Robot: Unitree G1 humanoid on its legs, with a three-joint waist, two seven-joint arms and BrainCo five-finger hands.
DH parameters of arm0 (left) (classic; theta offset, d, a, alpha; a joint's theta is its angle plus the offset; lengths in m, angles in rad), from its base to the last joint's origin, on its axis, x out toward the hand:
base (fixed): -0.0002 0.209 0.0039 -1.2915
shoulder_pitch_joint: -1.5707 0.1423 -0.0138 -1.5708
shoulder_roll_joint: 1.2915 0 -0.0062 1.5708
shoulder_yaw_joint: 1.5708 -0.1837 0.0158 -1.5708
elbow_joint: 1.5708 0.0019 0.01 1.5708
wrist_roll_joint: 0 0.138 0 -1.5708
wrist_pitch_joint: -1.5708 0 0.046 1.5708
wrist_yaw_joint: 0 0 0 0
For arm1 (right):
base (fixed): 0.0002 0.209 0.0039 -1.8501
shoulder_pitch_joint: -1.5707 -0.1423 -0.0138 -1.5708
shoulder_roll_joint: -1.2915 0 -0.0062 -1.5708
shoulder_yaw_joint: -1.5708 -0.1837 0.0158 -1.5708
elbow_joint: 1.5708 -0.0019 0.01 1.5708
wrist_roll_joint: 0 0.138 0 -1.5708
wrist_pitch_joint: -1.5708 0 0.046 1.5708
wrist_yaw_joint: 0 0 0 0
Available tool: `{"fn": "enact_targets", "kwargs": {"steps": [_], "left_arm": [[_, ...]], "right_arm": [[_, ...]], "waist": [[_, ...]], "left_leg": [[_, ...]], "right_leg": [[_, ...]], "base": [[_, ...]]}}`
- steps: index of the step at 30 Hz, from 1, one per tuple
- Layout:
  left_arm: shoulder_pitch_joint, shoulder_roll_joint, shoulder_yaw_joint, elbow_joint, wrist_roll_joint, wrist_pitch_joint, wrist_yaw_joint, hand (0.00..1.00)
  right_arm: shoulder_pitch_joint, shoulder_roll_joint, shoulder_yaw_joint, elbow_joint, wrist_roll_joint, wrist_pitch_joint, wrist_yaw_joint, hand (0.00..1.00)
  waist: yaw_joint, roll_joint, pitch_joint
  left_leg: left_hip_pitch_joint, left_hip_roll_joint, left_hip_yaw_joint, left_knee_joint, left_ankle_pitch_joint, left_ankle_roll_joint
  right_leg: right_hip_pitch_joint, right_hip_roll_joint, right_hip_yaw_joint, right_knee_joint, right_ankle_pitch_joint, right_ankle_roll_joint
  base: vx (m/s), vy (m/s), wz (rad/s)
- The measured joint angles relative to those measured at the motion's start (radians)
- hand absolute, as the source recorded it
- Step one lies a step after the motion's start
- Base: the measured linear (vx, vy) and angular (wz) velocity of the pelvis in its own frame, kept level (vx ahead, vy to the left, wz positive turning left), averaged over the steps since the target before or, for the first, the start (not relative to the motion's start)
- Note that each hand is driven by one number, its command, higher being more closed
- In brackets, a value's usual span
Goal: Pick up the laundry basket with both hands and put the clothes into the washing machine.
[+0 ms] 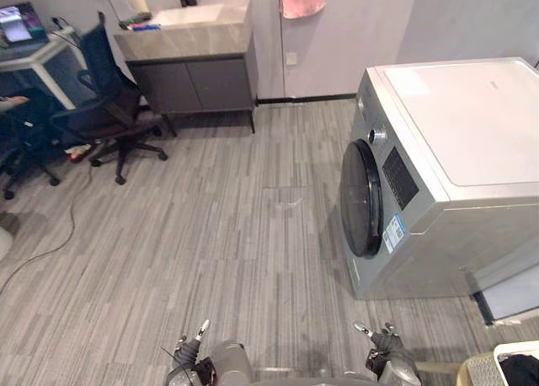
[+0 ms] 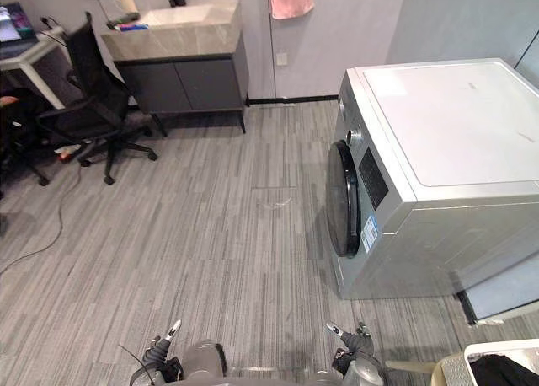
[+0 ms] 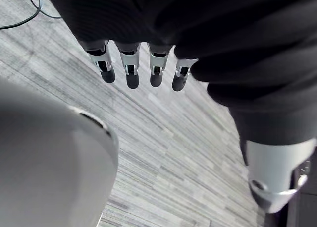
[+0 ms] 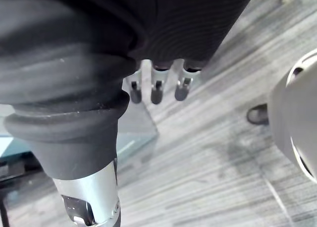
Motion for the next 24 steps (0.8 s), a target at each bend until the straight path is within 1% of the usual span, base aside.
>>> {"fn": "enact_targets", "kwargs": {"steps": [1,2,3,4,5,6,7,8,10,12,13,14,15,16,17,18,19,20,21,22,23,24], "left_arm": [[-0.001,0.0,0.0,0.015,0.0,0.0,0.005,0.0],[-0.004,0.0,0.001,0.042,-0.003,-0.001,0.005,0.0],[-0.004,-0.003,0.004,0.079,-0.02,-0.002,0.004,0.0],[-0.003,-0.009,0.006,0.112,-0.03,-0.001,0.004,0.0],[-0.017,0.004,0.021,0.132,-0.041,-0.001,0.004,0.0],[-0.021,0.028,0.039,0.131,-0.04,-0.009,0.005,0.0],[-0.022,0.043,0.04,0.133,-0.04,-0.013,0.005,0.0],[-0.029,0.069,0.039,0.159,-0.04,-0.011,0.005,0.0],[-0.031,0.078,0.031,0.169,-0.039,-0.011,0.005,0.0],[-0.038,0.088,0.017,0.186,-0.04,-0.011,0.005,0.0],[-0.042,0.09,0.014,0.193,-0.04,-0.011,0.007,0.0],[-0.05,0.097,-0.013,0.202,-0.04,-0.01,0.01,0.0],[-0.051,0.095,-0.033,0.202,-0.04,-0.011,0.012,0.0],[-0.05,0.094,-0.045,0.201,-0.04,-0.011,0.015,0.0],[-0.047,0.091,-0.056,0.201,-0.04,-0.011,0.024,0.0],[-0.046,0.089,-0.059,0.201,-0.04,-0.01,0.027,0.0],[-0.041,0.091,-0.059,0.2,-0.04,-0.011,0.029,0.0],[-0.039,0.097,-0.06,0.199,-0.04,-0.012,0.03,0.0],[-0.036,0.103,-0.058,0.199,-0.04,-0.012,0.031,0.0],[-0.028,0.124,-0.054,0.196,-0.039,-0.013,0.033,0.0],[-0.03,0.147,-0.042,0.197,-0.039,-0.012,0.041,0.0],[-0.038,0.148,-0.041,0.202,-0.038,-0.009,0.048,0.0]], "right_arm": [[-0.001,-0.008,-0.024,0.018,0.0,0.0,0.0,0.0],[0.001,-0.018,-0.042,0.036,0.0,0.0,0.0,0.0],[0.011,-0.034,-0.061,0.05,0.0,0.001,0.0,0.0],[0.018,-0.045,-0.077,0.055,0.0,0.0,0.0,0.0],[0.02,-0.041,-0.097,0.086,0.0,0.001,0.0,0.0],[0.021,-0.011,-0.106,0.112,0.0,0.006,0.002,0.0],[0.017,0.004,-0.114,0.124,0.0,0.006,0.003,0.0],[0.01,0.015,-0.118,0.146,0.001,0.009,0.006,0.0],[-0.005,0.014,-0.143,0.147,0.001,0.006,0.005,0.0],[-0.026,0.006,-0.153,0.147,0.001,0.004,0.004,0.0],[-0.033,0.004,-0.152,0.146,0.001,0.004,0.004,0.0],[-0.047,0.003,-0.137,0.125,0.001,0.006,0.003,0.0],[-0.049,0.001,-0.101,0.081,0.001,0.007,0.002,0.0],[-0.049,-0.003,-0.074,0.059,0.001,0.007,0.001,0.0],[-0.052,-0.013,-0.014,0.019,0.0,0.007,0.002,0.0],[-0.053,-0.014,0.016,-0.008,0.0,0.007,0.003,0.0],[-0.051,-0.013,0.07,-0.068,0.0,0.006,0.005,0.0],[-0.053,-0.012,0.127,-0.125,-0.003,0.004,0.007,0.0],[-0.057,-0.012,0.156,-0.151,-0.006,0.002,0.01,0.0],[-0.063,-0.012,0.21,-0.204,-0.012,0.0,0.023,0.0],[-0.064,-0.012,0.247,-0.26,-0.013,-0.005,0.03,0.0],[-0.069,-0.024,0.257,-0.294,-0.013,-0.01,0.035,0.0]], "waist": [[0.0,0.006,-0.004],[0.001,0.017,-0.011],[0.003,0.043,-0.029],[0.001,0.074,-0.051],[-0.01,0.039,-0.052],[0.008,-0.004,-0.06],[0.013,-0.009,-0.06],[0.023,-0.03,-0.073],[0.021,-0.041,-0.077],[0.023,-0.042,-0.078],[0.022,-0.048,-0.08],[0.022,-0.041,-0.075],[0.02,-0.03,-0.068],[0.02,-0.027,-0.062],[0.02,-0.018,-0.054],[0.02,-0.009,-0.048],[0.016,-0.014,-0.039],[0.017,-0.019,-0.03],[0.018,-0.025,-0.019],[0.019,-0.055,-0.011],[0.018,-0.092,-0.006],[0.018,-0.089,0.001]], "left_leg": [[0.024,-0.001,-0.019,-0.108,0.023,-0.024],[0.042,-0.003,-0.033,-0.146,0.04,-0.044],[0.052,-0.011,-0.038,-0.149,0.1,-0.01],[0.069,-0.015,-0.026,-0.151,0.071,-0.053],[0.076,-0.052,-0.018,-0.152,0.033,-0.102],[0.079,-0.102,0.005,-0.149,0.021,-0.079],[0.078,-0.116,0.013,-0.148,0.016,-0.071],[0.08,-0.135,0.026,-0.147,0.006,-0.056],[0.08,-0.153,0.034,-0.148,-0.001,-0.044],[0.08,-0.161,0.057,-0.149,-0.013,-0.037],[0.078,-0.161,0.062,-0.153,-0.022,-0.04],[0.076,-0.159,0.076,-0.152,-0.028,-0.043],[0.08,-0.154,0.089,-0.161,-0.028,-0.043],[0.087,-0.154,0.093,-0.179,-0.026,-0.046],[0.115,-0.15,0.11,-0.23,-0.022,-0.052],[0.131,-0.146,0.113,-0.252,-0.019,-0.058],[0.153,-0.137,0.126,-0.284,-0.013,-0.066],[0.165,-0.125,0.146,-0.295,-0.013,-0.067],[0.17,-0.117,0.161,-0.297,-0.013,-0.068],[0.172,-0.102,0.182,-0.304,-0.006,-0.08],[0.167,-0.1,0.199,-0.31,0.006,-0.099],[0.164,-0.084,0.192,-0.322,0.011,-0.106]], "right_leg": [[0.0,-0.015,0.005,-0.001,0.01,0.017],[0.001,-0.024,0.009,-0.008,0.019,0.034],[0.007,-0.032,0.014,-0.028,0.027,0.074],[0.022,-0.036,0.016,-0.054,0.031,0.113],[0.039,-0.075,0.018,-0.07,0.032,0.148],[0.034,-0.119,0.028,-0.091,0.066,0.14],[0.035,-0.128,0.037,-0.108,0.092,0.136],[0.036,-0.143,0.047,-0.139,0.16,0.152],[0.03,-0.161,0.052,-0.147,0.201,0.156],[-0.004,-0.177,0.074,-0.129,0.216,0.155],[-0.017,-0.181,0.078,-0.118,0.216,0.155],[-0.052,-0.185,0.1,-0.089,0.216,0.154],[-0.093,-0.183,0.131,-0.04,0.222,0.146],[-0.124,-0.177,0.147,-0.012,0.232,0.132],[-0.191,-0.16,0.18,0.042,0.263,0.087],[-0.213,-0.148,0.188,0.063,0.279,0.065],[-0.251,-0.129,0.188,0.089,0.3,0.036],[-0.271,-0.118,0.166,0.095,0.303,0.031],[-0.283,-0.115,0.145,0.097,0.296,0.038],[-0.302,-0.109,0.091,0.096,0.252,0.043],[-0.297,-0.095,0.056,0.052,0.19,0.061],[-0.298,-0.07,0.052,0.019,0.182,0.087]], "base": [[0.2,0.35,-0.15],[0.24,0.522,-0.23],[0.2,0.501,-0.21],[0.21,0.553,-0.01],[0.19,0.476,0.01],[0.17,0.433,0.03],[0.13,0.371,-0.22],[0.08,0.267,-0.16],[0.02,0.201,-0.13],[-0.07,0.119,-0.26],[-0.18,0.101,-0.42],[-0.17,0.06,-0.51],[-0.21,0.066,-0.58],[-0.17,0.06,-0.85],[-0.17,0.061,-0.77],[-0.15,0.045,-1.0],[-0.18,0.003,-1.01],[-0.18,-0.026,-1.05],[-0.17,-0.091,-1.08],[-0.11,-0.178,-0.91],[-0.1,-0.244,-0.85],[-0.06,-0.208,-0.49]]}}
